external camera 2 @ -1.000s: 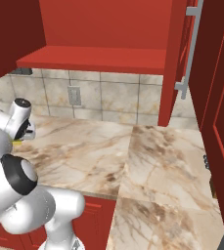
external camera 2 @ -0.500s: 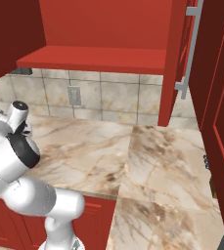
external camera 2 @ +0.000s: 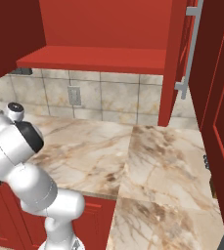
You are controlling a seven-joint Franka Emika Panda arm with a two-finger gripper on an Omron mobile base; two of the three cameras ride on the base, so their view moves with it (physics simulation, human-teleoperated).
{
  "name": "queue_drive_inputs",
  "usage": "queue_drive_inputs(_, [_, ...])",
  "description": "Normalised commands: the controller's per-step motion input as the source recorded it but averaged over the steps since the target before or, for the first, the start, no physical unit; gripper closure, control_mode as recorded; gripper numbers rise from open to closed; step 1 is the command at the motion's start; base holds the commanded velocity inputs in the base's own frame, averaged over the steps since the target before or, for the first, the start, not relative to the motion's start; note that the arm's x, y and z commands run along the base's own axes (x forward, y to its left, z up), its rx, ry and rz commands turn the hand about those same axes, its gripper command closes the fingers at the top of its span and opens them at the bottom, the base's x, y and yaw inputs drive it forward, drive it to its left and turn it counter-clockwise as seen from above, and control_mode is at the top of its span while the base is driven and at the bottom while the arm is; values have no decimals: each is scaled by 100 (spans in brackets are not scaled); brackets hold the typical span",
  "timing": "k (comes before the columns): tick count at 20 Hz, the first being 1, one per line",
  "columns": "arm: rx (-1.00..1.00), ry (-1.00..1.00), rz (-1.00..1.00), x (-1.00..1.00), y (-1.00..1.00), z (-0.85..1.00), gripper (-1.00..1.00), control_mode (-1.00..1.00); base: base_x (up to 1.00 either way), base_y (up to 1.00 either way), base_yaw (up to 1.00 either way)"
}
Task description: Open the cabinet. Pick the sponge and place it next to the sink. Then close the cabinet.
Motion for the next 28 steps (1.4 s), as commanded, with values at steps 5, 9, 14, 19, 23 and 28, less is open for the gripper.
queue_drive_inputs(5, [1, -13, 2, 8, 15, 0, 100, -100, 0, 0, 0])
queue_drive_inputs(9, [1, -9, 1, 6, 16, -6, 100, -100, 0, 0, 0])
queue_drive_inputs(14, [0, -4, 1, 10, 19, -12, 100, -100, 0, 0, 0])
queue_drive_inputs(19, [0, -3, 0, 16, 17, -11, 100, -100, 0, 0, 0])
queue_drive_inputs(23, [0, 0, 0, 11, 22, -13, 100, -100, 0, 0, 0])
queue_drive_inputs(28, [0, 0, 0, 4, 22, -19, 100, -100, 0, 0, 0])
